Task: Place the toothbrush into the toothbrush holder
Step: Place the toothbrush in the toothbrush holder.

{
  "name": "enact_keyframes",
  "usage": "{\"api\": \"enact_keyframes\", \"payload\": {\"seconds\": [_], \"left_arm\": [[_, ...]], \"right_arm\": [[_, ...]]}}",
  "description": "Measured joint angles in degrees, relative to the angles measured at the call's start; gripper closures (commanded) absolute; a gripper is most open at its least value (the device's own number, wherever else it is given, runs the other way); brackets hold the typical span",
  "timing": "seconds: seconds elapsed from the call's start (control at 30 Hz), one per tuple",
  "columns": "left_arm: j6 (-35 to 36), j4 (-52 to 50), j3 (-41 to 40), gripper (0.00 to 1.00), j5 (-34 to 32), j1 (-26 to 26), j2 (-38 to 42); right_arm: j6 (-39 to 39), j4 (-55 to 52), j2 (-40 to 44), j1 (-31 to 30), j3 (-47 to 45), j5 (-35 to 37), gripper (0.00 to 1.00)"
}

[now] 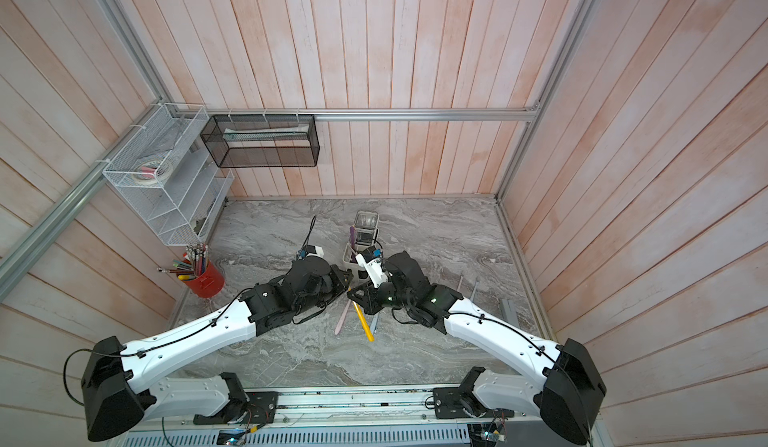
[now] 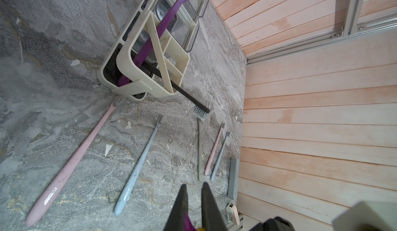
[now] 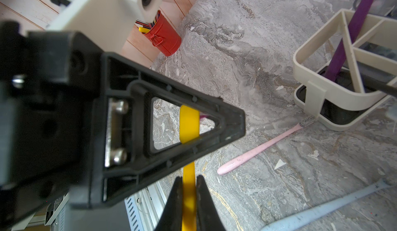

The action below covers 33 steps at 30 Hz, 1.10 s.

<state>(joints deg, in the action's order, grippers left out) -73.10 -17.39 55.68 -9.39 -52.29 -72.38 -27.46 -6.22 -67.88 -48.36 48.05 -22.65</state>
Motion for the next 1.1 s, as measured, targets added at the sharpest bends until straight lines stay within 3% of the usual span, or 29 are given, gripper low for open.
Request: {"api": "enact_keyframes", "payload": {"seconds": [0.5,0.87,1.1], "left_arm": [[0.0,-0.2,0.0,0.97,-0.5,0.1,-0.1],[0.3,-1.7,0.2,1.0,-1.1,0.1,-0.5],[4.5,-4.3,2.4,1.0,-3.6,2.0,-0.7]], "right_arm": [[-0.5,0.2,-0.2,0.0,0.0,-0.4,1.0],[0.1,-1.2,0.5,0.0,0.2,0.1,0.51],[2.5,-4.5,9.2,0.0,1.7,3.3,0.15]]}}
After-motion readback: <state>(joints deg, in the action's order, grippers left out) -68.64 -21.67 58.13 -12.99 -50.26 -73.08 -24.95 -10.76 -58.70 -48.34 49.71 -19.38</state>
